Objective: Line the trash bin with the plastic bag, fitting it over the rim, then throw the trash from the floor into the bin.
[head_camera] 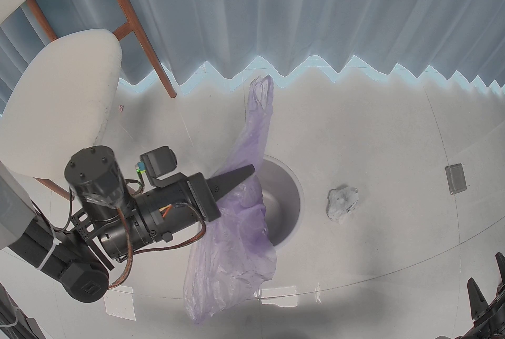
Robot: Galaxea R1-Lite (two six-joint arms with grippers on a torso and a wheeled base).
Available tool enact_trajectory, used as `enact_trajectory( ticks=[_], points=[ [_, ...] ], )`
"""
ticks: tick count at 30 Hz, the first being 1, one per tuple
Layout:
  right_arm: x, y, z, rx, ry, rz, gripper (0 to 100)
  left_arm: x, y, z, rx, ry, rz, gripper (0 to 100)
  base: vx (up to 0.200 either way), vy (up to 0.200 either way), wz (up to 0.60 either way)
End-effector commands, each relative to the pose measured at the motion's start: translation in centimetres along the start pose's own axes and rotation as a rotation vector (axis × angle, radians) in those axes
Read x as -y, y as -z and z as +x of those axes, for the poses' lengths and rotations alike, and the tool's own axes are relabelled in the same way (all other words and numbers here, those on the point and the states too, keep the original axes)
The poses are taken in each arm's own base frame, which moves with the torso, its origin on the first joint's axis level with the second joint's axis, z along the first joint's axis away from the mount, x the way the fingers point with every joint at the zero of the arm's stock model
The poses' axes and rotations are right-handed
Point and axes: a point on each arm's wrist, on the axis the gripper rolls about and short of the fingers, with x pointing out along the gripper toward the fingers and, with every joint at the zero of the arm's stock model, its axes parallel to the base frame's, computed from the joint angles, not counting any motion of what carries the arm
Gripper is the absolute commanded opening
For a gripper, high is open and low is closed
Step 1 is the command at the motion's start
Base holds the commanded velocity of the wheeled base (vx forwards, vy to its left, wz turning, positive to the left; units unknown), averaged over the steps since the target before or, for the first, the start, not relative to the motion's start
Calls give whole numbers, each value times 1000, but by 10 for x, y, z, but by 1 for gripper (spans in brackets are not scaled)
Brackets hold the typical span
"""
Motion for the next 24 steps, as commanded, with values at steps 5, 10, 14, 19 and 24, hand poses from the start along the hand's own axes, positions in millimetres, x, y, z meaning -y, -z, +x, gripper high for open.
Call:
enact_trajectory(
  ticks=[5,10,14,19,24],
  points=[
    [0,5,0,-1,0,0,100,-6,-3,24,-114,-154,207,0,0,0,0],
    [0,5,0,-1,0,0,100,2,-24,42,-91,-190,237,0,0,0,0],
    [0,5,0,-2,0,-2,100,13,-33,51,-140,-274,305,0,0,0,0],
    [0,6,0,-4,0,-8,100,33,-39,50,-219,-372,417,0,0,0,0],
    [0,6,0,-4,-1,-18,100,28,-42,41,-264,-377,651,0,0,0,0]
  ],
)
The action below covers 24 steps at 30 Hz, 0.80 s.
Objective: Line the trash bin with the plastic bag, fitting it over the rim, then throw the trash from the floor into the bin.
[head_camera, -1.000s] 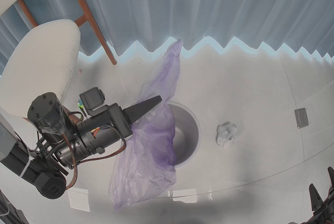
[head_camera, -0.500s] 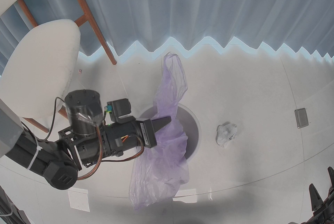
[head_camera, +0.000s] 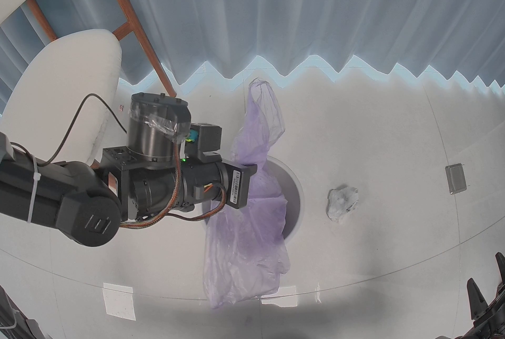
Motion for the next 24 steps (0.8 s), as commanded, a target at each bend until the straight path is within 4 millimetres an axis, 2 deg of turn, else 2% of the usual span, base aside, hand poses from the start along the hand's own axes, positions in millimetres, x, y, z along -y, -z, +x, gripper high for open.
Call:
enact_trajectory(
  ticks=[1,2,5,9,12,15,17,18,19,20,24],
  points=[
    [0,5,0,-2,-2,-10,100,3,-18,-15,68,-39,154,0,0,0,0],
    [0,5,0,-2,-4,-18,100,0,-3,-20,24,-43,135,0,0,0,0],
    [0,5,0,-2,-5,-22,100,-1,18,-23,8,-38,70,0,0,0,0],
    [0,6,0,-3,-5,-27,100,-2,32,-37,51,-29,32,0,0,0,0],
    [0,6,0,-3,-7,-21,100,-2,47,-52,17,3,30,0,0,0,0],
    [0,4,0,12,-12,-22,100,-1,52,-59,10,41,31,0,0,0,0],
    [-2,-26,1,171,-64,-38,100,1,46,-63,42,74,36,0,0,0,0],
    [-2,-27,1,173,-67,-39,100,1,46,-63,43,74,36,0,0,0,0],
    [-3,-35,11,143,-100,-48,100,1,44,-61,46,74,35,0,0,0,0],
    [-3,-35,11,136,-103,-48,100,1,45,-60,45,74,35,0,0,0,0],
    [-5,-52,39,-50,-222,10,100,0,44,-56,60,74,37,0,0,0,0]
  ],
)
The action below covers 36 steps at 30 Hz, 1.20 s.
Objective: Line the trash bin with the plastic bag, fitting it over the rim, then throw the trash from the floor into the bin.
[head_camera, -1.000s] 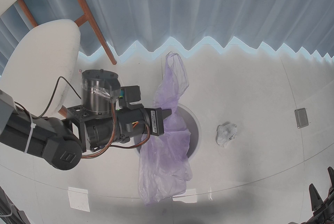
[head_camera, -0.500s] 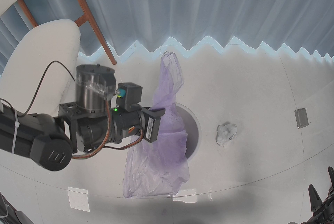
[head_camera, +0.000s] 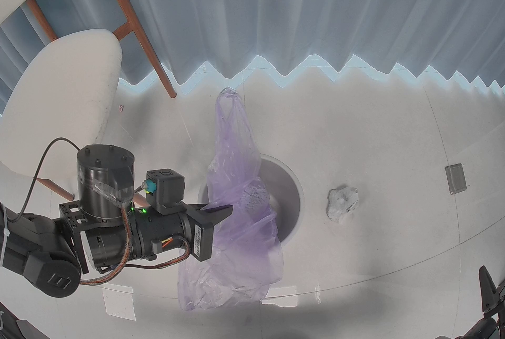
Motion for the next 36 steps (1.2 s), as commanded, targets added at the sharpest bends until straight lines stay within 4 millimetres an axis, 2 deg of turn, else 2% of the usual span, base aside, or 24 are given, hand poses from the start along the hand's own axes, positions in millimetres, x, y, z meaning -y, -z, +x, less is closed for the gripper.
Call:
enact_trajectory(
  ticks=[1,5,13,20,30,36],
  points=[
    [-1,-24,42,-202,-163,69,100,1,-9,-2,53,21,1,0,0,0,0],
    [-5,-27,62,-323,-234,147,100,-3,-8,-4,54,9,-3,0,0,0,0],
    [-14,-16,82,-487,-322,133,100,-6,-29,9,118,3,-10,0,0,0,0],
    [-32,-7,101,-640,-467,94,100,-9,-27,16,113,-1,-15,0,0,0,0],
    [-55,16,110,-871,-595,55,100,-15,-26,13,116,-8,-21,0,0,0,0],
    [-67,28,104,-963,-700,-9,100,-16,-25,18,111,-4,-20,0,0,0,0]
  ],
)
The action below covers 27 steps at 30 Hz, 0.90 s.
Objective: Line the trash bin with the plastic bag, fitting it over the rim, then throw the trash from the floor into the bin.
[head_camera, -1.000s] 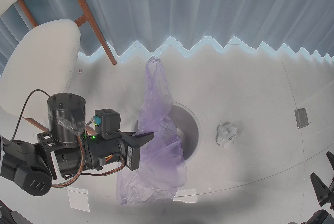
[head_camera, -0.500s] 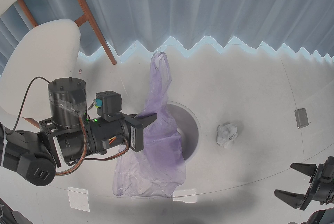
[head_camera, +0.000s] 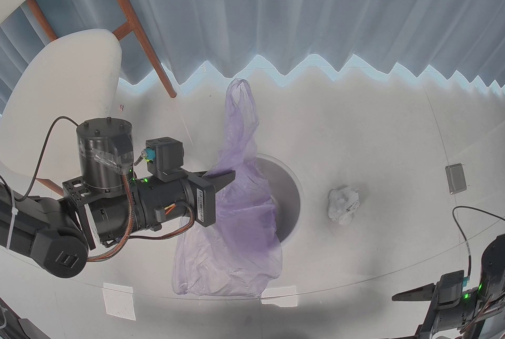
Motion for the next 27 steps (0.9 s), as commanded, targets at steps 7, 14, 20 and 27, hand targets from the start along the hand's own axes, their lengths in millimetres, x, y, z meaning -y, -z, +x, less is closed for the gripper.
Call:
enact_trajectory(
  ticks=[7,14,20,27],
  points=[
    [-14,4,29,-198,-88,-79,100,-2,3,6,-9,0,0,0,0,0,0],
    [-26,-5,46,-246,-129,-149,100,-2,4,6,-9,0,0,0,0,0,0],
    [-31,-15,67,-287,-128,-160,100,-2,4,6,-9,0,2,0,0,0,0],
    [-34,-19,94,-294,-136,-169,100,-3,4,7,-12,0,1,0,0,0,0]
  ],
)
